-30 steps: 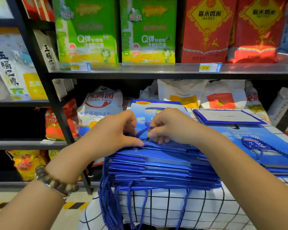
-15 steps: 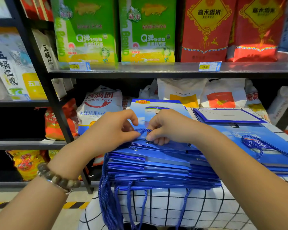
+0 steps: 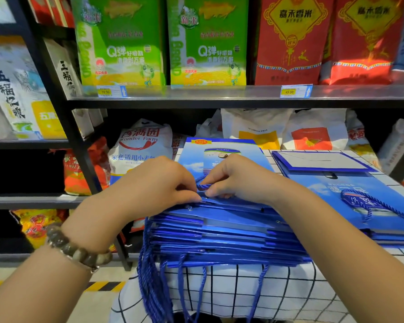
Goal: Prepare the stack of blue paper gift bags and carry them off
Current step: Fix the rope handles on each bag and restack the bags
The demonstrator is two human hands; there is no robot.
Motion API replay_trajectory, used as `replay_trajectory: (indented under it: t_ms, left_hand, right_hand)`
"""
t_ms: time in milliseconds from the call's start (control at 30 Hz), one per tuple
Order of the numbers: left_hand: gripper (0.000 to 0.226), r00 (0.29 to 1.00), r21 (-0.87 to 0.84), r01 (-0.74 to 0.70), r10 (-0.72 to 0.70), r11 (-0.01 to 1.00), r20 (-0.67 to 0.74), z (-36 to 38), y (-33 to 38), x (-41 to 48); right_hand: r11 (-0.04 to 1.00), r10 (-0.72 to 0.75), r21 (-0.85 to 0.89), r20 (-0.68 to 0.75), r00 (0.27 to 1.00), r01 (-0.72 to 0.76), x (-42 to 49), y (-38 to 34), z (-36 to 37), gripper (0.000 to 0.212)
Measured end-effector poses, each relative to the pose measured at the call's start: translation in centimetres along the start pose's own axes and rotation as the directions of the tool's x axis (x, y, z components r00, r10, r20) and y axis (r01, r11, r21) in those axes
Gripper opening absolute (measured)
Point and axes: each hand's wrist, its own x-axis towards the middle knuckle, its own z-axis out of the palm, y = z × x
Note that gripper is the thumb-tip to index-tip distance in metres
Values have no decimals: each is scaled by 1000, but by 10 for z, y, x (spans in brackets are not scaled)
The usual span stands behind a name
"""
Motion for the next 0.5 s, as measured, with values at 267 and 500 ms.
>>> replay_trajectory:
  t_ms: [267, 500]
  left_hand:
    - [28, 1000, 82, -2, 4, 997, -16, -1, 1, 2]
    - [22, 993, 190, 13, 10, 982, -118, 2, 8, 4]
  right_hand:
    - [999, -21, 34, -127, 992, 25, 1, 1, -1, 18]
    - [985, -99, -140, 13, 995, 100, -13, 3, -7, 35]
